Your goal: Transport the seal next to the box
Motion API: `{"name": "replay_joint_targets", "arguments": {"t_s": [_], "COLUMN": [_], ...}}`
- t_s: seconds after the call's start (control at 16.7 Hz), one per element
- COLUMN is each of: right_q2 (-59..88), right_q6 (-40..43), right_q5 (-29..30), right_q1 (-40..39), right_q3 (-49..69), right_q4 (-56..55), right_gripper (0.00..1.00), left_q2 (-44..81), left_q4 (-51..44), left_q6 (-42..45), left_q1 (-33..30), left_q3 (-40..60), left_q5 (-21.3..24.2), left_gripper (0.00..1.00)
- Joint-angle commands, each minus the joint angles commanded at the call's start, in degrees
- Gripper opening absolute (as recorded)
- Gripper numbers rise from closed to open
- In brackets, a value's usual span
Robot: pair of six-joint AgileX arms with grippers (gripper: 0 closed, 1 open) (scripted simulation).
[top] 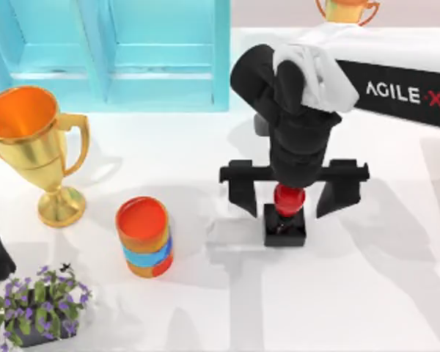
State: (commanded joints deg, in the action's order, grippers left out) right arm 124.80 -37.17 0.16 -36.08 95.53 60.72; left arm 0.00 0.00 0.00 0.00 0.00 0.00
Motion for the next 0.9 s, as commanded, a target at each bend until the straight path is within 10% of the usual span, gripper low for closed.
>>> {"name": "replay_joint_targets", "arguments": {"t_s": [0.54,0.9], "right_q2": [0.00,0.00], "right_q6": [0.00,0.00], "right_q5": [0.00,0.00], "right_q1": [0.00,0.00], "right_q3": [0.00,0.00], "right_q4": [0.00,0.00], "right_gripper": [0.02,0.00], "left_q2": [0.00,0.00], "left_q4": [0.00,0.00], "left_q6": [0.00,0.00], "left_q1": [0.00,0.00], "left_q3": [0.00,0.00], "left_q5": [0.00,0.00], "left_gripper": [1.00,1.00]}}
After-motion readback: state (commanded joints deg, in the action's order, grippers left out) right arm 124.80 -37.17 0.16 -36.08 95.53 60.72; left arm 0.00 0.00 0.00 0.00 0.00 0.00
